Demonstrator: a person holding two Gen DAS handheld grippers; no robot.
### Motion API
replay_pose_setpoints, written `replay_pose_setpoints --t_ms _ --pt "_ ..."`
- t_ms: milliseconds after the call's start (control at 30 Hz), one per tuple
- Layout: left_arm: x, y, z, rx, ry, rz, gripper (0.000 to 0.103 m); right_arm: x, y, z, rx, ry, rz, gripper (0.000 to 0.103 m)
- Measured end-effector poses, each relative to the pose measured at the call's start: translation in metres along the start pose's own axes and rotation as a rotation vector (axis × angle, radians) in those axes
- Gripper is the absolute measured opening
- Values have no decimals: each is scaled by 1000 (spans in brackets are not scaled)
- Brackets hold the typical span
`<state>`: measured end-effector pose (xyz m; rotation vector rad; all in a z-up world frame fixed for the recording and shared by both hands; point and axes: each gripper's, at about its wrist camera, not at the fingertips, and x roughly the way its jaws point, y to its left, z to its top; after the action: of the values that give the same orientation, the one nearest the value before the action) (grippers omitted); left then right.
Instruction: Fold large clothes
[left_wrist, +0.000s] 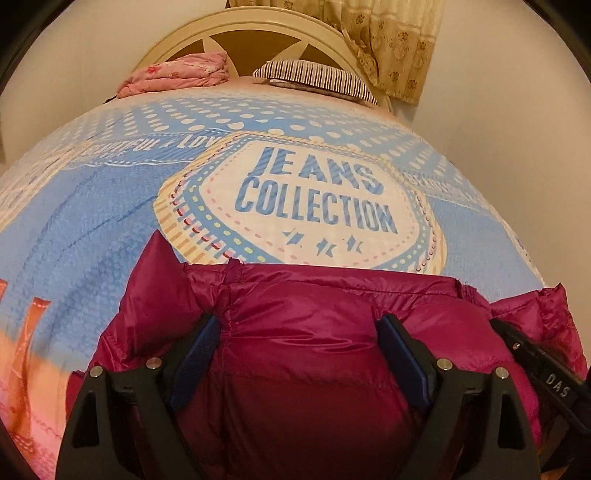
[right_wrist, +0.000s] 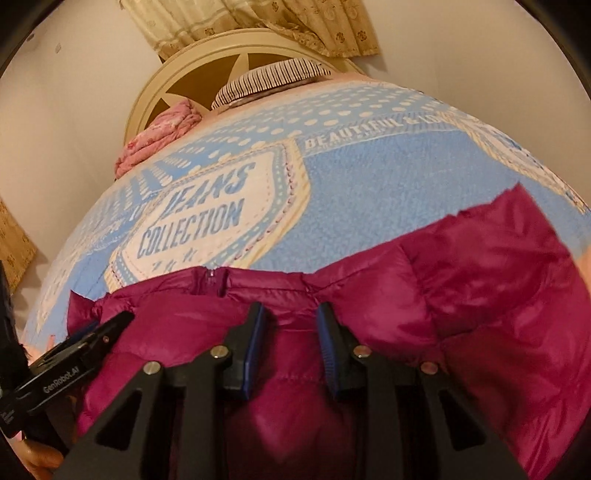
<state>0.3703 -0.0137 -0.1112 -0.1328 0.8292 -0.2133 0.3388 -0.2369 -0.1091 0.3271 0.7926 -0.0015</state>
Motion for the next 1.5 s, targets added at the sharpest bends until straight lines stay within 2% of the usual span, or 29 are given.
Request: replay_pose_setpoints --t_ms 267,567,633,733,800,900,1000,1200,1500 --pt "10 -6 1 21 20 32 90 10 0 -3 -15 26 -27 31" --pt "12 -4 1 19 23 32 90 9 2 1 -18 36 -48 28" --pt "11 -4 0 19 23 34 90 -4 -1 7 -21 14 -103 28" --pt "12 -4 0 20 24 35 90 -35 -7 19 -94 -68 -245 31" --pt "12 -4 0 19 23 35 90 -46 -20 22 -122 -86 -334 32" --pt "12 -5 0 21 23 36 90 -39 -54 17 -62 -32 -378 32" --pt "12 -4 0 20 23 36 90 -28 -74 8 3 -10 -329 33" --pt "12 -4 0 19 23 36 91 -18 -68 3 -34 -22 -365 34" --pt "12 -4 0 12 23 28 91 -17 -70 3 -29 -30 -360 34"
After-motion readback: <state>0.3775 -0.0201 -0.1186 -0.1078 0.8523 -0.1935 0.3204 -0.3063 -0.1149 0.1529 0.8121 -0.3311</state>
